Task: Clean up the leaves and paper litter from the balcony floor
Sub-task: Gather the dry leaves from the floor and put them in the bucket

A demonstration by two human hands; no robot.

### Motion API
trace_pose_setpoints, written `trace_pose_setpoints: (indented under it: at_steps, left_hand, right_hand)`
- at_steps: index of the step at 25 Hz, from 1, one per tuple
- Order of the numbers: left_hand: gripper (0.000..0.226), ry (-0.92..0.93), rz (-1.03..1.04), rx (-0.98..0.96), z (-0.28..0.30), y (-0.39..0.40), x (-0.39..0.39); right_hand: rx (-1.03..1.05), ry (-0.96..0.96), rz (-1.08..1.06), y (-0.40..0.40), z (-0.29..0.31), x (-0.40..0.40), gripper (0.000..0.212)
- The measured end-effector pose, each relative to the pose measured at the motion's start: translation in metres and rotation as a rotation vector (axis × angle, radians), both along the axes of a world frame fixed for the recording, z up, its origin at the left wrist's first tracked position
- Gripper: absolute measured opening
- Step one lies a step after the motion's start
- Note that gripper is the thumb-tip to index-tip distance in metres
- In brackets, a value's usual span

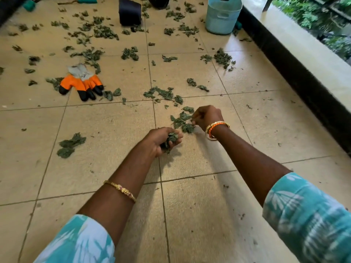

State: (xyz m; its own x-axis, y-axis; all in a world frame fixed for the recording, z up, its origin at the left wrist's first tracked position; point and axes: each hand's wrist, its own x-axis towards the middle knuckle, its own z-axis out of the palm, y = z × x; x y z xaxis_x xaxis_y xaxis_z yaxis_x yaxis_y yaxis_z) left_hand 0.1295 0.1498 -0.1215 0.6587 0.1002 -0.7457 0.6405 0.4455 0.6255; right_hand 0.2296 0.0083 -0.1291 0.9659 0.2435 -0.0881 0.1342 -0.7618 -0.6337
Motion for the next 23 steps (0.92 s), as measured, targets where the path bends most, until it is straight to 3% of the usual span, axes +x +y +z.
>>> trace_pose_setpoints:
  at_steps: [5, 10, 13, 15, 18, 21, 23]
  left_hand:
    - [0.020, -0.079, 0.043, -0.101, 0.000, -0.007, -0.006]
    - [0.022, -0.077, 0.048, -0.030, -0.008, -0.003, -0.008]
    - [0.021, -0.048, 0.104, 0.038, -0.013, 0.010, -0.006]
    - [0.018, -0.034, 0.131, 0.085, -0.015, 0.020, -0.007]
    - [0.018, -0.025, 0.138, 0.125, -0.020, 0.036, -0.010]
    - [0.024, -0.004, 0.152, 0.116, -0.021, 0.046, -0.016]
    - [0.030, -0.001, 0.147, 0.090, -0.022, 0.049, -0.019]
  right_hand:
    - [0.166, 0.137, 0.071, 0.018, 0.013, -0.031, 0.015]
    - [0.103, 0.136, 0.213, 0.021, 0.008, -0.039, 0.013]
    - [0.142, 0.046, 0.084, 0.020, 0.012, -0.014, 0.021]
    - [-0.009, -0.043, 0.078, 0.019, 0.005, 0.014, 0.039]
    - [-0.312, -0.063, 0.331, 0.025, -0.023, 0.042, 0.056]
    - [-0.346, -0.258, 0.433, 0.025, -0.051, 0.047, 0.032]
    - [-0.283, -0.351, 0.365, 0.021, -0.057, 0.046, 0.023]
